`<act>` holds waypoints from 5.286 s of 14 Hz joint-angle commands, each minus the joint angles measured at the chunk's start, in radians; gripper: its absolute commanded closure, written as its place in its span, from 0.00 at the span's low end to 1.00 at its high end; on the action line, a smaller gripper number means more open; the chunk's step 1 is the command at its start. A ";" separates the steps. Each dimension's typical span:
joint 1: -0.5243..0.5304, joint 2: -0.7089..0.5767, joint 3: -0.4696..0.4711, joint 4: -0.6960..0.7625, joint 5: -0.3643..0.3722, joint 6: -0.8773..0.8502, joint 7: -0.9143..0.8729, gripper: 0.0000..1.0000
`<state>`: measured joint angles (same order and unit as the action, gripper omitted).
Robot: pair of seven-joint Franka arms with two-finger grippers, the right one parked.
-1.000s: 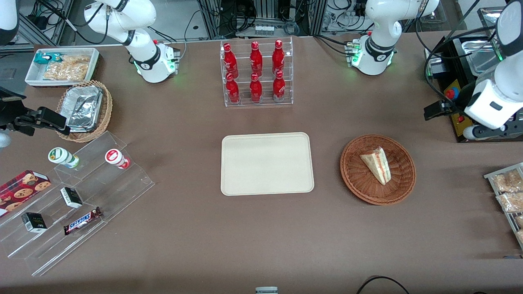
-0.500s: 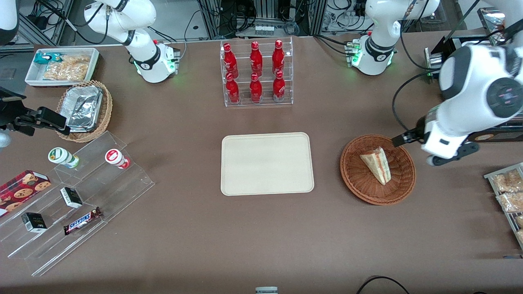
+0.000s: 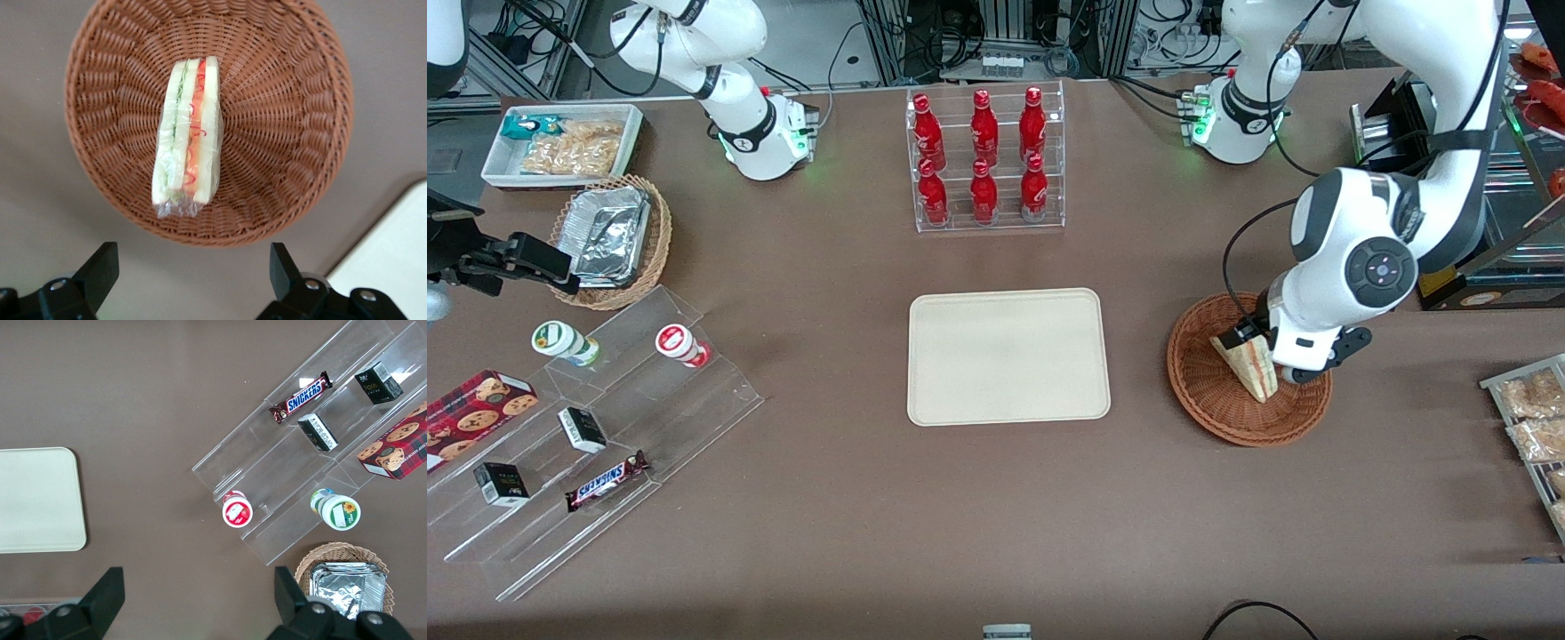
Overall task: Place sandwich from basket to tray
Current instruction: 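Move the open left gripper down over the wrapped sandwich in the basket, then close the left gripper on the sandwich's crust edge, then lift the sandwich and carry it over the cream tray, then lower the sandwich onto the tray and open the left gripper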
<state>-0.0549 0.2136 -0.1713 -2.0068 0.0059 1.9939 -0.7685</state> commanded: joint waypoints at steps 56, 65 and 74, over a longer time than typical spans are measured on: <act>-0.156 0.217 -0.246 0.209 0.120 0.253 0.008 0.88; -0.319 0.431 -0.231 0.407 0.298 0.241 -0.253 0.87; -0.393 0.495 -0.225 0.436 0.333 0.240 -0.265 0.86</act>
<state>-0.4082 0.6761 -0.4111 -1.6206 0.3050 2.2589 -1.0064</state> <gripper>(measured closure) 0.850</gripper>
